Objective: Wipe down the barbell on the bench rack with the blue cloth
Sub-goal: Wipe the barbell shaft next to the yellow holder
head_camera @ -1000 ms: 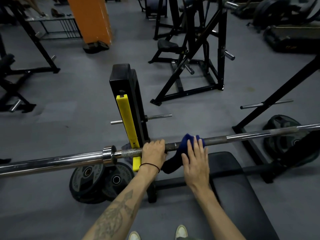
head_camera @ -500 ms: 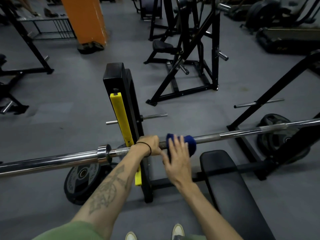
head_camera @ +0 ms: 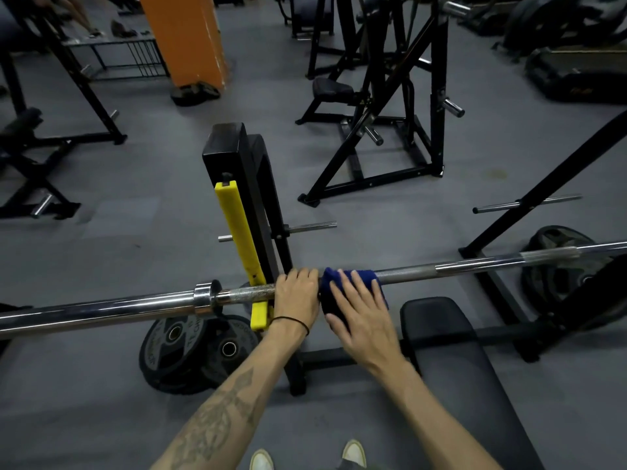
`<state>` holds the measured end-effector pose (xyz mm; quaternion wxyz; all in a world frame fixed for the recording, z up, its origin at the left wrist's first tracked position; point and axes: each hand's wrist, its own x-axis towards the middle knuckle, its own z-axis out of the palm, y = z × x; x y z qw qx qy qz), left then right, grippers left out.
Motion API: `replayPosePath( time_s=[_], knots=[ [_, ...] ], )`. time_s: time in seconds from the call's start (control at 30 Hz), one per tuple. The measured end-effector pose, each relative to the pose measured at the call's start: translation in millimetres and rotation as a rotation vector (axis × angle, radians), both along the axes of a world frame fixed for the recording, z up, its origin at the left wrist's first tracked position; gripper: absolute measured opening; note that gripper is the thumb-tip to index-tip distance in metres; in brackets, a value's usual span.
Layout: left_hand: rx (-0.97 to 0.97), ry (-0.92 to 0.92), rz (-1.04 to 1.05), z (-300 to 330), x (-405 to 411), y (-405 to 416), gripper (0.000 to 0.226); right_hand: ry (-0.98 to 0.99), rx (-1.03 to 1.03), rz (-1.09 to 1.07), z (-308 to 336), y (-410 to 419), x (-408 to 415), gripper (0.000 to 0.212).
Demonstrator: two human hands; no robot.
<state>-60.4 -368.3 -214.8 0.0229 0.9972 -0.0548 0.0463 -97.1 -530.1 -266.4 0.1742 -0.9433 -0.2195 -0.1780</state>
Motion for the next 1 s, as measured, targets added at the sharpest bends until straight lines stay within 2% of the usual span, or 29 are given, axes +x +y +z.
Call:
replayPosePath(
  time_s=[0.07, 0.13, 0.2, 0.3, 0.4, 0.47, 0.53, 0.6, 0.7, 0.77, 0.83, 0.9, 1.0],
  knots=[
    [0.002, -0.006, 0.016, -1, -1, 0, 0.029, -0.044, 0.033, -0.089, -1, -24, 6, 0.059],
    [0.001, -0.015, 0.018, -2, -1, -4, 0.030, 0.038, 0.203, -0.243, 3, -16, 2, 0.063],
    [-0.013, -0.025, 0.020, -4, 1, -9, 0.025, 0.139, 0.297, -0.251, 7, 18, -5, 0.069],
    [-0.016, -0.006, 0.062, -4, 6, -10, 0.016, 0.127, 0.209, -0.040, 4, 35, -9, 0.068],
    [-0.001, 0.017, 0.080, -2, 8, -9, 0.016, -0.008, 0.091, -0.009, -2, -3, 5, 0.058],
    [0.013, 0.047, 0.075, -1, 8, -11, 0.022, -0.018, 0.167, -0.122, -5, -14, 7, 0.056],
    [0.041, 0.047, 0.075, 1, 10, -12, 0.021, 0.069, 0.317, -0.220, -2, 7, 0, 0.059],
    [0.065, 0.039, 0.072, 0, 12, -11, 0.016, 0.152, 0.369, -0.178, 4, 36, -7, 0.062],
    [0.081, 0.042, 0.060, 2, 12, -8, 0.022, 0.061, 0.138, 0.002, 3, 26, -2, 0.059],
    [0.087, 0.035, 0.051, 2, 14, -7, 0.016, -0.034, 0.026, -0.025, 2, -5, 8, 0.056],
    [0.085, 0.055, 0.058, 3, 15, -7, 0.018, -0.033, 0.095, -0.166, 4, -25, 11, 0.056],
    [0.086, 0.055, 0.055, 4, 16, -7, 0.021, 0.056, 0.233, -0.288, 8, -9, 4, 0.061],
    [0.114, 0.055, 0.036, 6, 14, -7, 0.018, 0.169, 0.321, -0.247, 12, 35, -6, 0.070]
  ],
)
